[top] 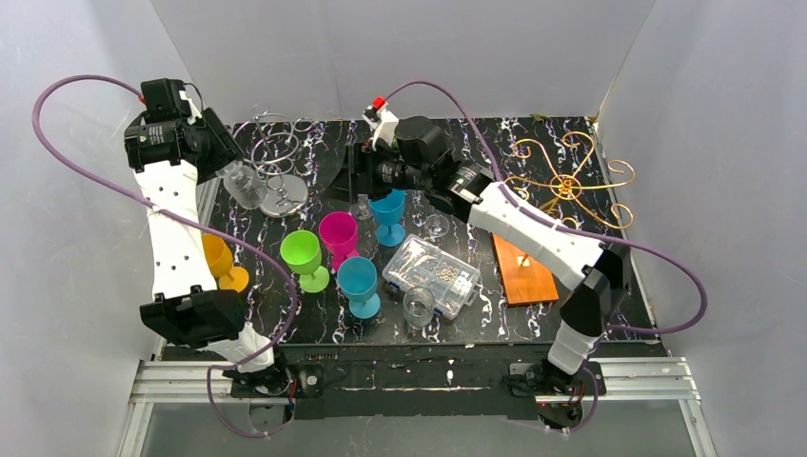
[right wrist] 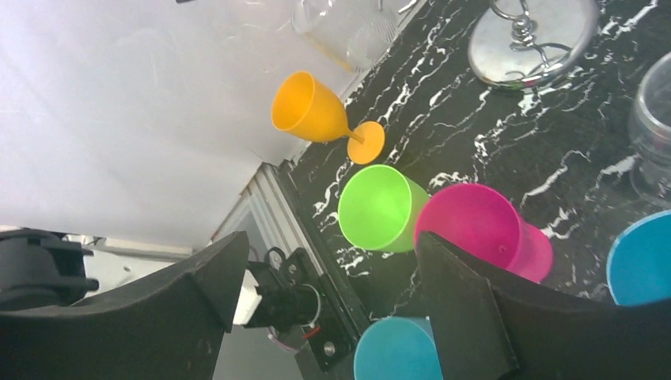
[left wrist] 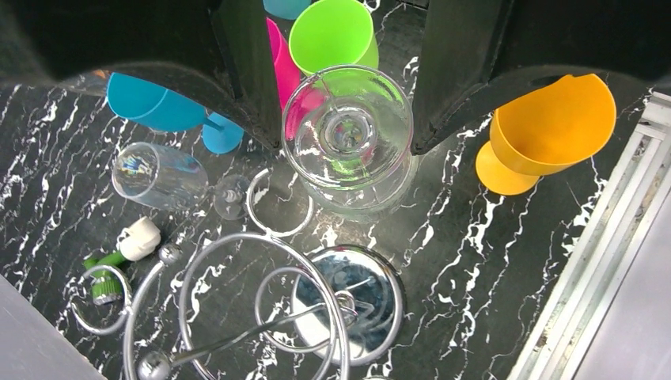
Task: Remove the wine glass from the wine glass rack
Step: Place the wine glass at the center of the board.
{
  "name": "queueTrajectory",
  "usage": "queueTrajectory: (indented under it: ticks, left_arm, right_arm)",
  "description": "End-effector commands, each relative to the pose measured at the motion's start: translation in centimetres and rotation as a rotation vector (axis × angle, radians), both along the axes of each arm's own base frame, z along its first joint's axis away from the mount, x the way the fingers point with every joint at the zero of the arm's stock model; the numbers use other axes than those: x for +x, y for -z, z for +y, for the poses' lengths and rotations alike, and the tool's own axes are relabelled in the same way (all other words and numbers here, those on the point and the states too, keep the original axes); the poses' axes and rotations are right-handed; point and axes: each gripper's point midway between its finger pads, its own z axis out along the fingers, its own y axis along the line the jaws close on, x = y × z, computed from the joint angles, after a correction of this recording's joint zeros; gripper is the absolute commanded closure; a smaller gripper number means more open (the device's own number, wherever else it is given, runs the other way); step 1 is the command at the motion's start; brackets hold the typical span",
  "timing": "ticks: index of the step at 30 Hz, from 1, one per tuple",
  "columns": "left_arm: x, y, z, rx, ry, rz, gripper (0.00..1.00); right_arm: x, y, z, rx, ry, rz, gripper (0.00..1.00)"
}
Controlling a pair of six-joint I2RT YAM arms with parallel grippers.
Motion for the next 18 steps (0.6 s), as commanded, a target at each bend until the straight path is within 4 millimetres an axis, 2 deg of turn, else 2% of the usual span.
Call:
queueTrajectory:
  ticks: [1,6,9,18]
  left_arm:
    - [-1.4,-2.7,-2.0,-0.019,0.039,-0.083,0.77]
    - [-2.1,-2.9,-3.0,-0.027,0.059,-0.088,0.77]
    - [-2.4,-2.8,-3.6,-0.033,0.07,-0.086,0.77]
    - [-3.3,-2.6,-4.7,-0.039,0.094,-0.08,0.77]
  right_arm:
    - [0.5,-3.7,2.8,0.147,-0.012,0.02,0.17]
    - [0.5,-4.9,5.1,0.232,-0.023,0.099,0.31]
    - [0.2,-4.8,6.5,0.261,-0.024,0.154,0.39]
    - [0.0,-5.5,9.3,0.369,0.014,0.273,0.48]
